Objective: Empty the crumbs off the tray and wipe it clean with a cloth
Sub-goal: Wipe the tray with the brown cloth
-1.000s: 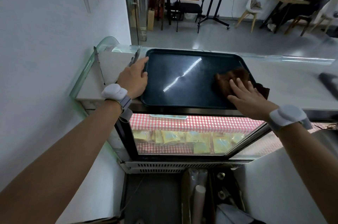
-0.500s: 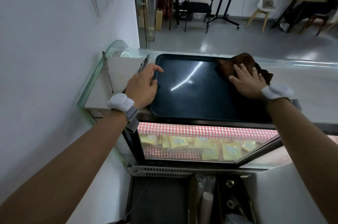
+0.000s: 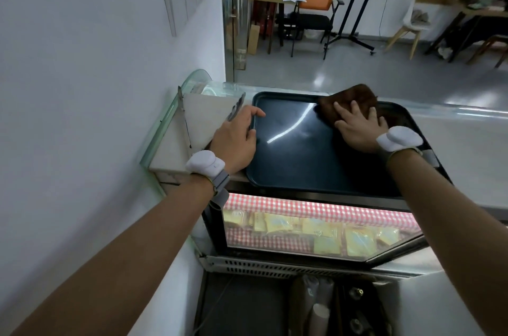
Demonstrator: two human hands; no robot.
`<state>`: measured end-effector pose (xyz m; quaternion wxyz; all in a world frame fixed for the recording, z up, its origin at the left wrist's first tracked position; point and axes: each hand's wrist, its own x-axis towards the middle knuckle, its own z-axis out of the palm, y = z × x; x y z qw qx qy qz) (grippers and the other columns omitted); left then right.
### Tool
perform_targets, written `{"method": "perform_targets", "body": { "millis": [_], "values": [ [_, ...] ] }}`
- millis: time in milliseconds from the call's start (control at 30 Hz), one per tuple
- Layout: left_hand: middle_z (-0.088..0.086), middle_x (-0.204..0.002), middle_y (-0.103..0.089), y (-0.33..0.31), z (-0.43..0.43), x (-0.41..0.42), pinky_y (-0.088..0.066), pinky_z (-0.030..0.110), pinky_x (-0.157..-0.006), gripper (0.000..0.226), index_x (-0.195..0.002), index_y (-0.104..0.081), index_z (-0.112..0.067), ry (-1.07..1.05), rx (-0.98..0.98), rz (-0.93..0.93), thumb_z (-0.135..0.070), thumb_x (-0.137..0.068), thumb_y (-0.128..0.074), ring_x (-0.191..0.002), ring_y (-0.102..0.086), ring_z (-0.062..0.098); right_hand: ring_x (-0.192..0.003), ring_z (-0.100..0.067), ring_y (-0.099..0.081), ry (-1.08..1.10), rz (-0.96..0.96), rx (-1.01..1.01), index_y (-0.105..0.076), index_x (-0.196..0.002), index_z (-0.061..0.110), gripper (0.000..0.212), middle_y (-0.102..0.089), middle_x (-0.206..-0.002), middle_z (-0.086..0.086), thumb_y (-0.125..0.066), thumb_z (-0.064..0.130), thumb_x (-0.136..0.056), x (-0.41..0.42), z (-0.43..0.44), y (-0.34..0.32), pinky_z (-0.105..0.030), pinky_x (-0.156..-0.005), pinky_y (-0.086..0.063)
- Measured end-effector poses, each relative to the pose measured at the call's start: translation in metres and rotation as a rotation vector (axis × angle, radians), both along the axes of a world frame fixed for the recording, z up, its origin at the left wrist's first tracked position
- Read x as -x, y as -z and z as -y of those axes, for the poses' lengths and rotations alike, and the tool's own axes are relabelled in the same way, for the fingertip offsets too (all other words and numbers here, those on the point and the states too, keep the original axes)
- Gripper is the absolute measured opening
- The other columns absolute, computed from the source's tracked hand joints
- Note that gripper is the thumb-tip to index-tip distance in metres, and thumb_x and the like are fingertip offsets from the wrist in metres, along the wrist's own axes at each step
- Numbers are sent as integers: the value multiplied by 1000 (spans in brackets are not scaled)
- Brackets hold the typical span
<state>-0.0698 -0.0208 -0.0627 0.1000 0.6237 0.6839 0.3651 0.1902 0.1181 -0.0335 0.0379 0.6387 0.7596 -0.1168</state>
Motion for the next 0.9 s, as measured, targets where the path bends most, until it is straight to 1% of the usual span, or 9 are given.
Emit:
{"method": "perform_targets", "body": {
  "millis": [167, 267, 300, 367, 433, 500, 667, 833, 900],
  "values": [
    [-1, -103, -71, 3, -1, 1, -57, 44, -79, 43, -130, -42, -41, 10, 11, 11, -16, -95, -51, -82, -66, 21, -150, -39, 8, -130, -18, -15, -5, -152, 50, 59, 5, -166, 5, -25, 48, -97, 77, 27, 6, -54, -118, 6],
    [0, -113, -70, -1, 2, 0, -53, 35, -80, 45, -134, -45, -37, -4, -22, -15, -15, -95, -51, -94, -67, 24, -150, -38, 10, -235, -50, -4, -5, -153, 49, 60, 5, -166, 6, -25, 48, -96, 126, 44, 4, -53, -118, 8],
    [1, -115, -69, -3, 3, 0, -53, 35, -80, 45, -134, -47, -35, -10, -36, -23, -15, -95, -51, -96, -67, 26, -150, -37, 10, -261, -58, -5, -5, -154, 47, 61, 5, -166, 7, -24, 47, -96, 140, 49, 4, -53, -118, 9],
    [4, -117, -68, -4, 2, -2, -55, 41, -81, 42, -134, -46, -34, -14, -42, -25, -16, -96, -48, -97, -67, 28, -150, -37, 10, -265, -70, -17, -5, -155, 42, 62, 3, -166, 7, -23, 46, -96, 154, 56, 6, -53, -118, 9],
    [4, -117, -68, -4, 3, -4, -56, 45, -82, 42, -135, -45, -35, -16, -40, -28, -18, -97, -47, -97, -67, 28, -150, -36, 9, -261, -74, -27, -4, -156, 40, 62, 2, -166, 7, -22, 45, -96, 154, 56, 8, -53, -118, 9],
    [4, -118, -68, -5, 4, -5, -57, 45, -84, 44, -136, -43, -35, -24, -47, -35, -17, -96, -47, -99, -67, 29, -150, -35, 8, -281, -65, -19, -3, -156, 40, 62, 2, -166, 7, -23, 44, -96, 148, 57, 7, -52, -119, 8],
    [7, -116, -69, -6, 4, -8, -55, 44, -85, 49, -139, -44, -30, -50, -38, -18, -12, -94, -48, -101, -66, 30, -151, -31, 9, -317, -51, -9, -3, -156, 40, 62, 4, -165, 9, -22, 43, -97, 138, 73, 7, -49, -120, 7],
    [9, -116, -69, -5, 3, -8, -55, 42, -81, 50, -140, -43, -30, -72, -31, -13, -12, -93, -49, -95, -67, 33, -151, -29, 9, -367, -71, -19, -1, -155, 42, 61, 4, -165, 9, -20, 42, -97, 120, 101, 8, -48, -119, 8],
    [8, -118, -69, -4, 3, -9, -55, 42, -82, 49, -139, -42, -30, -64, -29, -10, -12, -94, -49, -97, -67, 33, -151, -29, 10, -381, -76, -13, 0, -155, 41, 61, 4, -165, 9, -20, 42, -98, 113, 111, 8, -47, -119, 8]
  ]
}}
